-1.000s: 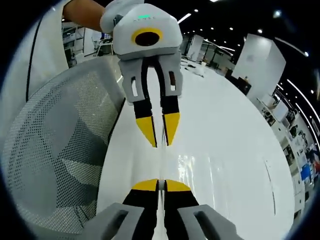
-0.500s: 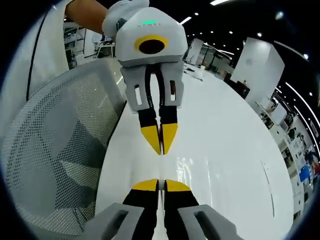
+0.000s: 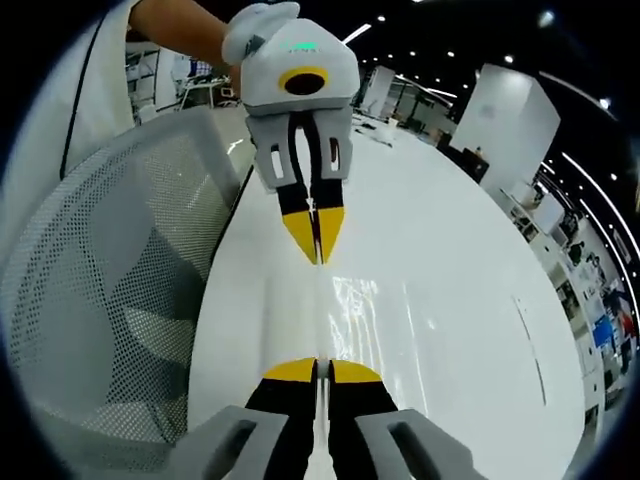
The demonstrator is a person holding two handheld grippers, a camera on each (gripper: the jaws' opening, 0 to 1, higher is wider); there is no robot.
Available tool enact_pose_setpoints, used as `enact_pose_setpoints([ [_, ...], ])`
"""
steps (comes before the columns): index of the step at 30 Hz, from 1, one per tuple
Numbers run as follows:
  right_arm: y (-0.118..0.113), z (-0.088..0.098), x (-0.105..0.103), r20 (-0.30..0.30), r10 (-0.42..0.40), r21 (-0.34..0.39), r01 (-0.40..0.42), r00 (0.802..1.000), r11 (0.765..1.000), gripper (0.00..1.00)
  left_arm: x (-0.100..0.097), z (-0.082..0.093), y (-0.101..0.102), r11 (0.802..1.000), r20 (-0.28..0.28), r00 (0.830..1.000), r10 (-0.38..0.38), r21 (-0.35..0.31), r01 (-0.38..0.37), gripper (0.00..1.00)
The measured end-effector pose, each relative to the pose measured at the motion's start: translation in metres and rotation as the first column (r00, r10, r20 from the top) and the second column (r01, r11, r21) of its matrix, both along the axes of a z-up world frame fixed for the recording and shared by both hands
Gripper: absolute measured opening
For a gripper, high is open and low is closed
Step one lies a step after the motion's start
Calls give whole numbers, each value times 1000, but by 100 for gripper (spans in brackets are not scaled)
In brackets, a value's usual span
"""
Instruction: Open the resealable bag by pulling the two sides of the seal apart until the entire bag opening is separated and visibly accessible.
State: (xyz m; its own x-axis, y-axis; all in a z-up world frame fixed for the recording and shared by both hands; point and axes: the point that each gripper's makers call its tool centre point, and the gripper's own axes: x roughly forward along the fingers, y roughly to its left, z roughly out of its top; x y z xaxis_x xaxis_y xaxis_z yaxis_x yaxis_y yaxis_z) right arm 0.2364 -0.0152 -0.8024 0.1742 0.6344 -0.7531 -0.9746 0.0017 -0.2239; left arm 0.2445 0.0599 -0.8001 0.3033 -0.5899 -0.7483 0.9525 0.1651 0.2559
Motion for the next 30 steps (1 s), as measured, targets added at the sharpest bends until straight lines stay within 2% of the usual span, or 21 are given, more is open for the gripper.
enact_pose_setpoints([
  [6,-10,0,1,2,-18,-9,18,1000,1000,0,1,0,1,1000,-3,1000,5,-5,-5,0],
  [30,-25,-13,-4,-25,-53,-65,52,998,997,0,-2,-6,5,1000,-14,1000,11,17,-10,0],
])
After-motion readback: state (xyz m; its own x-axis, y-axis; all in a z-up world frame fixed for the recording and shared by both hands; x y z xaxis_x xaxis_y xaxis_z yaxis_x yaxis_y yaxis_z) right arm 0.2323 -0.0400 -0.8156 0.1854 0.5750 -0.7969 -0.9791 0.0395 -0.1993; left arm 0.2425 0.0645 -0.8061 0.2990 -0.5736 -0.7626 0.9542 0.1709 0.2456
